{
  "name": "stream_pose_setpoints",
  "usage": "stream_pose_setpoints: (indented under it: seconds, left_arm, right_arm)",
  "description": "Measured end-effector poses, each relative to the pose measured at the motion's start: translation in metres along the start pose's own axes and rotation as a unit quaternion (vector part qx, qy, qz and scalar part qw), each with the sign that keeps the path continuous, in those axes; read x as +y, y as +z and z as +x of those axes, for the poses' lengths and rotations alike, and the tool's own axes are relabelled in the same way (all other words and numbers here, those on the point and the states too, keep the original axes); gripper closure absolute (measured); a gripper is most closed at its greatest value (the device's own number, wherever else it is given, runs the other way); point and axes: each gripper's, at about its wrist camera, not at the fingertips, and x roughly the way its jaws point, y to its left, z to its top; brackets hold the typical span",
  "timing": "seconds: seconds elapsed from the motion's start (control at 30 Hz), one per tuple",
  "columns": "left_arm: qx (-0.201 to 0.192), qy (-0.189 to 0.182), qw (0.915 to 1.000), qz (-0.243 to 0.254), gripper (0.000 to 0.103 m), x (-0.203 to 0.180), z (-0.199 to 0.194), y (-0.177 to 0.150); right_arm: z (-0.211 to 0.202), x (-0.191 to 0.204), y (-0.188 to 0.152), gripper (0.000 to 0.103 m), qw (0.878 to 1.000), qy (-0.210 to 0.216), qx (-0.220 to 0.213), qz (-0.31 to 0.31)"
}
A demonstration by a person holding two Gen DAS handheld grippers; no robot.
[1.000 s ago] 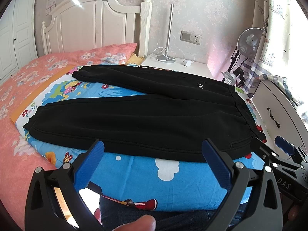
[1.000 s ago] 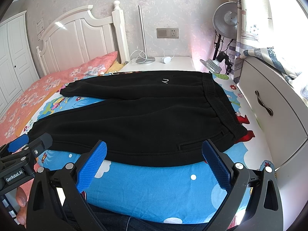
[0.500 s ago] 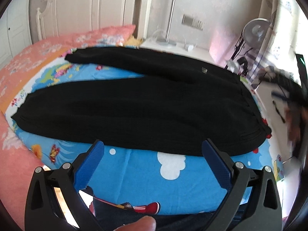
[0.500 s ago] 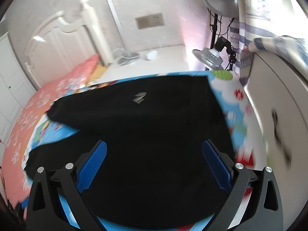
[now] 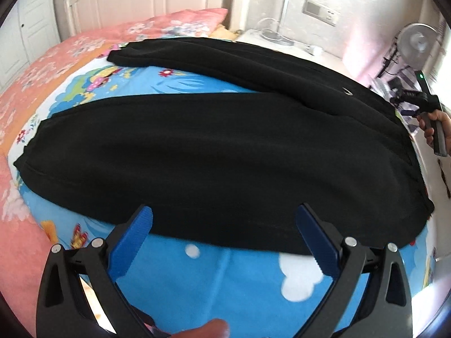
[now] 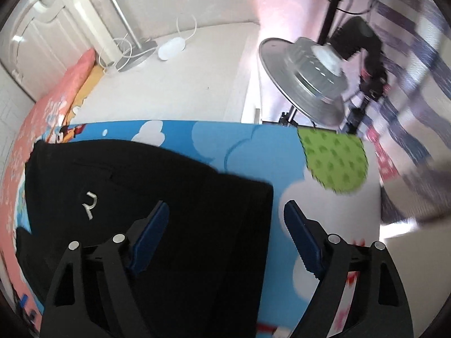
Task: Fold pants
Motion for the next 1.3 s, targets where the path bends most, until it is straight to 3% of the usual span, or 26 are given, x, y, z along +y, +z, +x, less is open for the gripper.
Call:
stream_pose_setpoints:
  seconds: [0.13, 0.2, 0.33, 0.37, 0.5, 0.6, 0.67, 0.73, 0.8, 0.9, 1.0, 1.1, 1.13, 1.17, 1.2, 1.3]
  left_arm:
    - [0.008, 0.025, 0.9994, -0.02, 0.002, 0.018, 0.006, 0.012]
    - [0.014, 0.039, 0.9987, -0.03, 0.002, 0.027, 0.011, 0.017]
    - [0.021, 0.048, 0.9975, -0.047, 0.002, 0.037, 0.016, 0.026]
    - [0.02, 0.048, 0.9975, -0.049, 0.002, 0.037, 0.016, 0.03]
    - [0.004, 0.042, 0.9981, -0.045, 0.002, 0.033, 0.014, 0.04]
    - [-0.011, 0.018, 0.9985, -0.051, 0.002, 0.03, 0.012, 0.052]
    - [-0.02, -0.013, 0.9978, -0.062, 0.002, 0.026, 0.01, 0.061]
    - [-0.029, -0.048, 0.9959, -0.071, 0.002, 0.022, 0.006, 0.07]
    - [-0.034, -0.085, 0.9921, -0.086, 0.002, 0.021, 0.003, 0.076]
    - [-0.028, -0.152, 0.9817, -0.111, 0.002, 0.023, 0.002, 0.081]
    - [-0.004, -0.228, 0.9655, -0.126, 0.003, 0.02, 0.014, 0.084]
    - [0.042, -0.307, 0.9403, -0.141, 0.015, 0.01, 0.042, 0.091]
    - [0.067, -0.336, 0.9277, -0.149, 0.02, 0.004, 0.058, 0.094]
    - [0.086, -0.35, 0.9188, -0.161, 0.022, 0.0, 0.072, 0.096]
    - [0.112, -0.358, 0.9089, -0.183, 0.032, -0.005, 0.089, 0.098]
    - [0.151, -0.39, 0.8847, -0.207, 0.04, -0.023, 0.114, 0.103]
  right_arm:
    - [0.017, -0.008, 0.008, 0.022, 1.0, 0.002, 0.012, -0.023]
    - [0.023, -0.008, 0.007, 0.034, 0.999, 0.033, 0.024, -0.033]
    - [0.013, -0.003, 0.011, 0.054, 0.998, 0.028, 0.008, -0.061]
    - [0.005, -0.002, 0.011, 0.063, 0.997, 0.036, 0.002, -0.062]
    - [-0.06, 0.028, -0.004, 0.067, 0.99, 0.041, -0.084, -0.108]
    - [-0.12, 0.071, -0.04, 0.068, 0.974, 0.022, -0.151, -0.167]
    - [-0.16, 0.099, -0.083, 0.068, 0.96, 0.025, -0.196, -0.2]
    - [-0.186, 0.118, -0.133, 0.068, 0.95, 0.031, -0.223, -0.217]
    - [-0.195, 0.132, -0.177, 0.069, 0.948, 0.042, -0.224, -0.223]
    - [-0.187, 0.139, -0.245, 0.071, 0.958, 0.066, -0.195, -0.201]
    - [-0.16, 0.134, -0.28, 0.071, 0.97, 0.086, -0.157, -0.165]
    - [-0.143, 0.133, -0.291, 0.071, 0.975, 0.094, -0.144, -0.141]
    - [-0.141, 0.133, -0.292, 0.071, 0.975, 0.097, -0.146, -0.133]
    - [-0.142, 0.131, -0.29, 0.071, 0.976, 0.1, -0.15, -0.123]
    - [-0.144, 0.132, -0.291, 0.071, 0.976, 0.101, -0.152, -0.119]
    - [-0.148, 0.134, -0.294, 0.071, 0.975, 0.107, -0.158, -0.11]
